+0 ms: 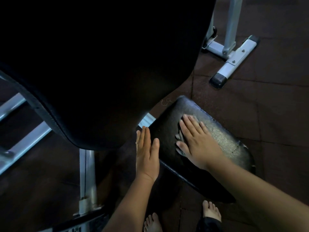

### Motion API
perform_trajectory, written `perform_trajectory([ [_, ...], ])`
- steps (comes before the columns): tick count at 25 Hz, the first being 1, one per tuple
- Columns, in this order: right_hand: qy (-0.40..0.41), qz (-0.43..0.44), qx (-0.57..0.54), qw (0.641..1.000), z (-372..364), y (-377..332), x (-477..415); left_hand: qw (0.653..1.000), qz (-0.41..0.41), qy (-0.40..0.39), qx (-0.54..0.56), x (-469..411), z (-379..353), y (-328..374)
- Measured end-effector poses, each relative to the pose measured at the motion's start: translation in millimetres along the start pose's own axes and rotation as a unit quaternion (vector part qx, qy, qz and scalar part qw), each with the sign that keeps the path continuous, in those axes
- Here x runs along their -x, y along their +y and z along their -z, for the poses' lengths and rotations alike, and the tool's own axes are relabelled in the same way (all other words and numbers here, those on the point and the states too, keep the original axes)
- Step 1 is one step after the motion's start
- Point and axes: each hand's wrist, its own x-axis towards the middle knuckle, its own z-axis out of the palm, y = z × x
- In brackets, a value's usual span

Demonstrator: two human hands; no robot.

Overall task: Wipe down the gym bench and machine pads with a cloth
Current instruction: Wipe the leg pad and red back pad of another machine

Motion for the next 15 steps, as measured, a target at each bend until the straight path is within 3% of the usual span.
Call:
perform_trajectory([
  [3, 0.012, -0.015, -0.027, 0.999, 13, -45, -51, 0.998, 0.024, 0.007, 0.06, 1, 0, 7],
  [6, -0.005, 0.093, -0.001, 0.996, 2, -89, -30, 0.993, 0.048, 0.005, 0.104, 2, 5, 11],
  [9, -0.019, 0.198, 0.012, 0.98, -10, -60, 14, 0.993, 0.057, -0.011, 0.1, 3, 12, 6],
  [12, -0.01, 0.133, 0.014, 0.991, -3, -18, -5, 0.983, 0.051, 0.002, 0.177, 3, 18, 3],
  [15, 0.008, 0.047, -0.01, 0.999, 9, -52, -47, 0.969, 0.065, 0.008, 0.239, 1, 20, 7],
])
